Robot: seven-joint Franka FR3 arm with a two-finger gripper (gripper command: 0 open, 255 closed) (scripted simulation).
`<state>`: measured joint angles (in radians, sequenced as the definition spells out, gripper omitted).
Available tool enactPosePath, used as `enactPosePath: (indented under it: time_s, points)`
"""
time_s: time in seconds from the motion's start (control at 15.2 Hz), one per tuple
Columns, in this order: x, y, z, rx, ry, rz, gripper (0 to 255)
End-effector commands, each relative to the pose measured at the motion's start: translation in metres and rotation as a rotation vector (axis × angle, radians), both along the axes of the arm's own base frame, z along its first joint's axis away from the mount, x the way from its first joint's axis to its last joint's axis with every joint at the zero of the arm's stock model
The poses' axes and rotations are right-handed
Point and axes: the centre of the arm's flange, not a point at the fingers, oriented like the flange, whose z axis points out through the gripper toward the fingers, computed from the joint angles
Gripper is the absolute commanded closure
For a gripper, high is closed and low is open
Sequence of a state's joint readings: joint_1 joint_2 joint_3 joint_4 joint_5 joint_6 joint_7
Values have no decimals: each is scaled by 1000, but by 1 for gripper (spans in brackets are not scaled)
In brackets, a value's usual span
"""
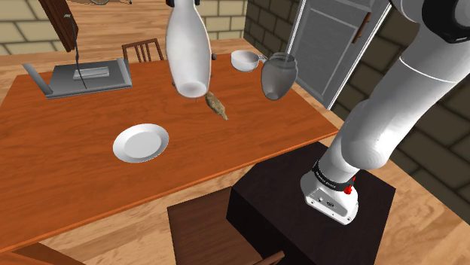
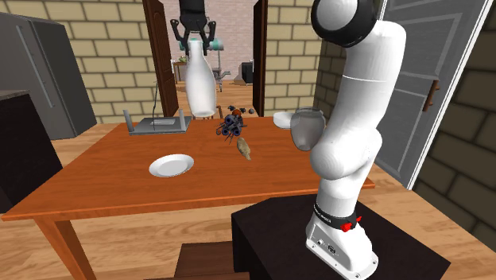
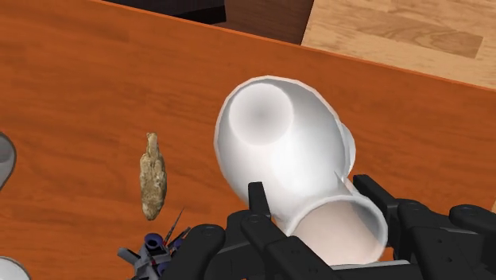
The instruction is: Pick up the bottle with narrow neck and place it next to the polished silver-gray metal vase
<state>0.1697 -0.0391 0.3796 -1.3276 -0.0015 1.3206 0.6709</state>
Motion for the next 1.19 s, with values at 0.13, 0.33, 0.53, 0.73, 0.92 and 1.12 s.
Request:
enactPosePath:
  time_s: [0.13, 0.33, 0.53, 0.73, 0.92, 1.12]
  points:
    - [-3, -13, 12, 0, 0, 0, 255]
    - [-13, -51, 12, 0, 0, 0, 255]
    - [-24, -89, 13, 0, 0, 0, 255]
    - [-35, -127, 13, 0, 0, 0, 255]
    - [-45, -165, 13, 0, 0, 0, 255]
    - [-56, -203, 13, 0, 0, 0, 255]
